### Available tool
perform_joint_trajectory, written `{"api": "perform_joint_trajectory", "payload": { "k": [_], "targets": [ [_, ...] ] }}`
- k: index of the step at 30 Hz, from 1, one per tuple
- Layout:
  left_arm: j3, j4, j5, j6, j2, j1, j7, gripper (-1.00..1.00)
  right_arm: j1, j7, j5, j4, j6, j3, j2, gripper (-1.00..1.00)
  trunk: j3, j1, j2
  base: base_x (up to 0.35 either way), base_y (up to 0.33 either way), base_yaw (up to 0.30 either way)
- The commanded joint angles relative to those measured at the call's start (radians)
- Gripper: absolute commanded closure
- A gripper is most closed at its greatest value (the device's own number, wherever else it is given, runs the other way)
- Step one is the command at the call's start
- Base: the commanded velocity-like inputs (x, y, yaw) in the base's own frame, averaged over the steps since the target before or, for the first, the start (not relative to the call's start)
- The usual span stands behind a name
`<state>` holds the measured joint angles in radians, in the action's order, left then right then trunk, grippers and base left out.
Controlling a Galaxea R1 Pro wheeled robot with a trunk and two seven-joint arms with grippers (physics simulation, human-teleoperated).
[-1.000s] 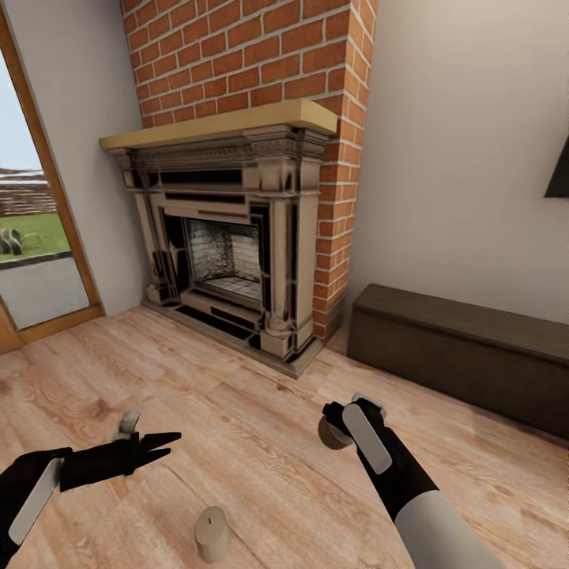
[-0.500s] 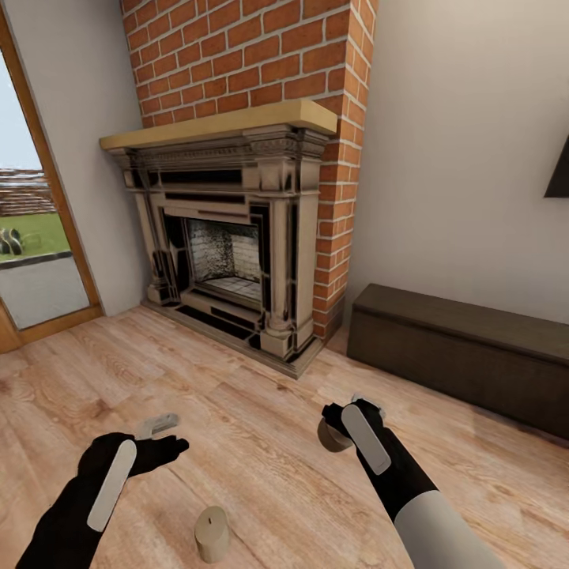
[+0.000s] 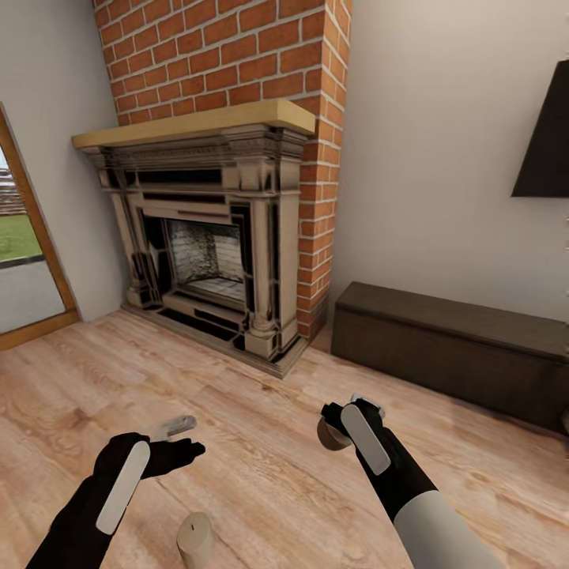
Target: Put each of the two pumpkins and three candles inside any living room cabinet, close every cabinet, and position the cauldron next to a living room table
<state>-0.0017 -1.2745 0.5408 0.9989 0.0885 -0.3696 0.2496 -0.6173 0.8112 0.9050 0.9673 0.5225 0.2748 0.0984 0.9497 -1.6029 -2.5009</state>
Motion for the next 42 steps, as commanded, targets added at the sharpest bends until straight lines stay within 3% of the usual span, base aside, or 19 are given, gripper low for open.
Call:
{"api": "perform_joint_trajectory", "payload": {
  "k": [1, 5, 16, 17, 20, 22, 24, 26, 28, 31, 36, 39, 42],
  "targets": [
    [-0.009, -0.001, 0.026, 0.004, 0.003, 0.000, 0.009, -1.00, -0.001, 0.010, 0.005, 0.001, 0.002, 0.002, 0.000, 1.00, 0.001, 0.000, 0.000, 0.015, -0.004, -0.093],
    [-0.022, 0.003, 0.062, 0.003, 0.007, 0.000, 0.010, -1.00, -0.001, 0.011, 0.005, 0.002, 0.000, 0.003, 0.000, 1.00, 0.001, 0.000, 0.000, 0.149, 0.029, -0.028],
    [-0.011, 0.060, 0.067, 0.003, 0.010, 0.000, 0.016, -1.00, -0.001, 0.011, 0.005, 0.004, -0.002, 0.004, 0.000, 1.00, 0.001, 0.000, 0.000, 0.068, 0.013, -0.002],
    [-0.005, 0.062, 0.066, 0.003, 0.010, 0.000, 0.017, -1.00, -0.001, 0.011, 0.005, 0.004, -0.002, 0.004, 0.000, 1.00, 0.001, 0.000, 0.000, 0.008, 0.000, 0.000],
    [0.074, 0.090, 0.065, 0.003, 0.011, 0.000, 0.019, -1.00, -0.001, 0.009, 0.005, 0.005, -0.001, 0.004, 0.000, 1.00, 0.001, 0.000, 0.000, 0.003, 0.000, 0.000],
    [0.125, 0.153, 0.062, 0.002, 0.011, 0.000, 0.020, -1.00, -0.001, 0.008, 0.005, 0.006, -0.001, 0.004, 0.000, 1.00, 0.001, 0.000, 0.000, 0.001, 0.000, 0.000],
    [0.151, 0.224, 0.048, 0.000, 0.011, -0.002, 0.021, -1.00, -0.001, 0.008, 0.005, 0.006, 0.001, 0.004, 0.000, 1.00, 0.001, 0.000, 0.000, 0.000, 0.000, 0.000],
    [0.159, 0.247, 0.038, -0.001, 0.018, -0.007, 0.022, -1.00, -0.001, 0.008, 0.005, 0.007, 0.002, 0.004, 0.000, 1.00, 0.001, 0.000, 0.000, 0.000, 0.000, 0.000],
    [0.163, 0.265, 0.035, -0.001, 0.043, -0.010, 0.023, -1.00, -0.001, 0.008, 0.005, 0.007, 0.003, 0.004, 0.000, 1.00, 0.001, 0.000, 0.000, 0.000, 0.000, 0.000],
    [0.164, 0.269, 0.037, -0.001, 0.052, -0.015, 0.022, -1.00, -0.001, 0.008, 0.005, 0.011, 0.004, 0.005, -0.001, 1.00, 0.001, 0.000, 0.000, 0.000, 0.000, 0.000],
    [0.165, 0.271, 0.040, -0.001, 0.053, -0.046, 0.022, -1.00, -0.001, 0.006, 0.005, 0.011, 0.002, 0.005, -0.002, 1.00, 0.001, 0.000, 0.000, 0.000, 0.000, 0.000],
    [0.165, 0.279, 0.040, -0.001, 0.051, -0.060, 0.022, -1.00, -0.001, 0.005, 0.005, 0.014, 0.003, 0.005, -0.002, 1.00, 0.013, -0.001, -0.001, 0.000, 0.000, 0.000],
    [0.164, 0.276, 0.040, -0.001, 0.029, -0.064, 0.022, -1.00, -0.001, 0.006, 0.004, 0.015, 0.003, 0.009, -0.002, 1.00, 0.021, -0.002, -0.002, 0.000, 0.000, 0.000]
  ]
}}
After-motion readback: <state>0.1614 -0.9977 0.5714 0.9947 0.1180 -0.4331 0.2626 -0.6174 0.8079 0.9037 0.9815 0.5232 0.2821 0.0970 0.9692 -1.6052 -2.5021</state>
